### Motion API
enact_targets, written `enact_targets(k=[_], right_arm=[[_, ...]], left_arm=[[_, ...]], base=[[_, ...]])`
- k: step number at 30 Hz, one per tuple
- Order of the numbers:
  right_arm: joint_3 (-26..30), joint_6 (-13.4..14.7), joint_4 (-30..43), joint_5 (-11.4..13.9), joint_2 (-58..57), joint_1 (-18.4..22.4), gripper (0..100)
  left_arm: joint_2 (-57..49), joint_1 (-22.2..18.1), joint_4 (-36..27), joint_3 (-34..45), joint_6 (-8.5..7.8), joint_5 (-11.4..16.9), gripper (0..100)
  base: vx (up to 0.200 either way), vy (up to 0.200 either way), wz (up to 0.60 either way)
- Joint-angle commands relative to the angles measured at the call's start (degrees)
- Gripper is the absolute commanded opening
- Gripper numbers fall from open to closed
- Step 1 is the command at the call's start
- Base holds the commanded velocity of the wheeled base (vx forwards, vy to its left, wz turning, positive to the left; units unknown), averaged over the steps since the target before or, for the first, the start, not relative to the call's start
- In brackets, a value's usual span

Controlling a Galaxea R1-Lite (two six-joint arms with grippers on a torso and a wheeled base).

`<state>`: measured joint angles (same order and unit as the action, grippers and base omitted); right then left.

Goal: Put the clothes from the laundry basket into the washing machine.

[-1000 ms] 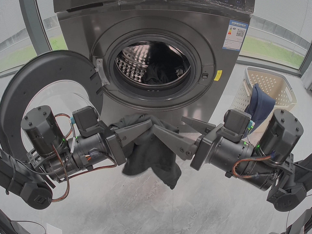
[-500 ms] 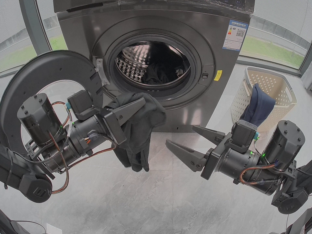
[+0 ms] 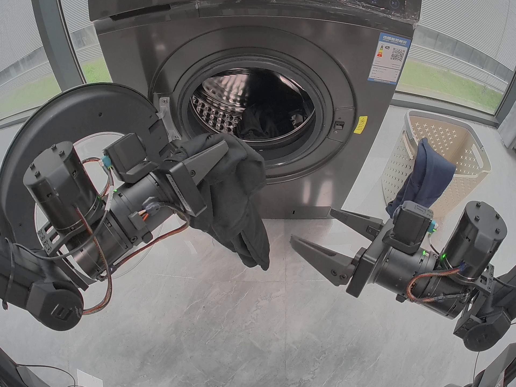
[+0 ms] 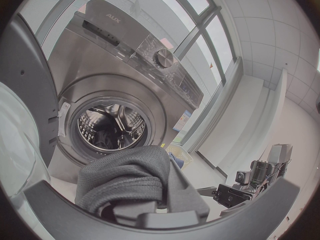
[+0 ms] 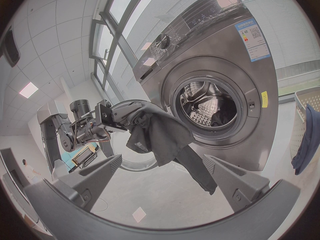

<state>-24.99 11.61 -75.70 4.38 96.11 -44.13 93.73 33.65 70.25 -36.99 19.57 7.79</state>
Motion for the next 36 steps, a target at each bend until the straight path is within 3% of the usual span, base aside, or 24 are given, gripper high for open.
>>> enact_targets(k=[1, 5, 8, 10, 18, 27, 36], right_arm=[[2.2, 0.0, 0.0, 0.5, 0.0, -0.4, 100], [4.2, -0.1, -0.4, 0.6, 0.0, -1.4, 100], [3.2, -0.2, -0.4, 0.5, 0.3, -2.0, 100], [1.6, -0.2, -0.3, 0.2, 0.8, -2.1, 100], [-3.0, 0.4, -1.2, -2.6, 4.6, -4.6, 100], [-3.6, -0.1, -1.7, -2.3, 5.1, -4.6, 100], [-10.4, -1.7, -1.8, -1.6, 9.7, -1.9, 100]], left_arm=[[-2.4, 0.3, -2.4, -0.1, -0.23, -1.0, 0], [-4.5, 0.4, -5.8, -0.2, -1.11, -1.1, 0], [-5.0, 0.5, -6.9, -0.2, -3.57, -1.0, 0], [-4.4, 1.1, -7.4, -0.1, -4.36, -1.0, 0], [-1.5, 1.8, -6.7, -0.5, -4.45, -1.1, 0], [-1.8, 1.9, -6.5, -1.3, -4.36, -0.6, 0], [-3.1, 2.1, -5.8, -0.9, -3.92, -0.2, 0]], base=[[0.000, 0.000, 0.00], [0.000, 0.000, 0.00], [0.000, 0.000, 0.00], [0.000, 0.000, 0.00], [0.000, 0.000, 0.00], [0.000, 0.000, 0.00], [0.000, 0.000, 0.00]])
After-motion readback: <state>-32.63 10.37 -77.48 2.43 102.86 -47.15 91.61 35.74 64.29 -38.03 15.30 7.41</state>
